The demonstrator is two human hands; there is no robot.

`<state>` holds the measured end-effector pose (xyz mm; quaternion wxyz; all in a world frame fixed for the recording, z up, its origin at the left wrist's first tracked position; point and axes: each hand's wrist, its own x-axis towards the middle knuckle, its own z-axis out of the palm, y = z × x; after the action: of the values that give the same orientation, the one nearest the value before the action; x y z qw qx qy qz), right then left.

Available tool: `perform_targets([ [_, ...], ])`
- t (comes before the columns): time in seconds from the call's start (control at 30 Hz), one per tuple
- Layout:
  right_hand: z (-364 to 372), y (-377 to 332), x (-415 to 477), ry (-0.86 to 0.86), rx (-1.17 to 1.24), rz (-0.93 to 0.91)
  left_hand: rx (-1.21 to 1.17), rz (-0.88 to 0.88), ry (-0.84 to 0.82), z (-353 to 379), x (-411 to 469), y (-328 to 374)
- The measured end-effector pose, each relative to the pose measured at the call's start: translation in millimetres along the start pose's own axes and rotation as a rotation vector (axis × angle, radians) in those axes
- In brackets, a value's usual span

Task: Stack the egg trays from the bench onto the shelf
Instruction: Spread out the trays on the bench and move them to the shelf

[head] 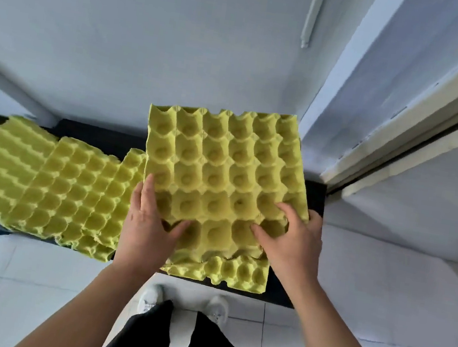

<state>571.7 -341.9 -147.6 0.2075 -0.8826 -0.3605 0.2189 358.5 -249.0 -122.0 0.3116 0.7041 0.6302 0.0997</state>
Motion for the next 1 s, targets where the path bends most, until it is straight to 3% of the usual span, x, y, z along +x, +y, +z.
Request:
perform_targets([
  [0.4, 30, -236, -67, -0.112, -0.081, -0.324, -0.212, -0.198, 0.391, -197, -34, -117],
  [0.73, 124, -443, -187, -0.121, -0.061, -0.522, -0.299, -0.174, 0.575, -382, -70, -287],
  [1.0, 202, -585, -253, -0.161, -0.065, -0.675, -0.347, -0.276, 0.725, -486, -74, -402],
])
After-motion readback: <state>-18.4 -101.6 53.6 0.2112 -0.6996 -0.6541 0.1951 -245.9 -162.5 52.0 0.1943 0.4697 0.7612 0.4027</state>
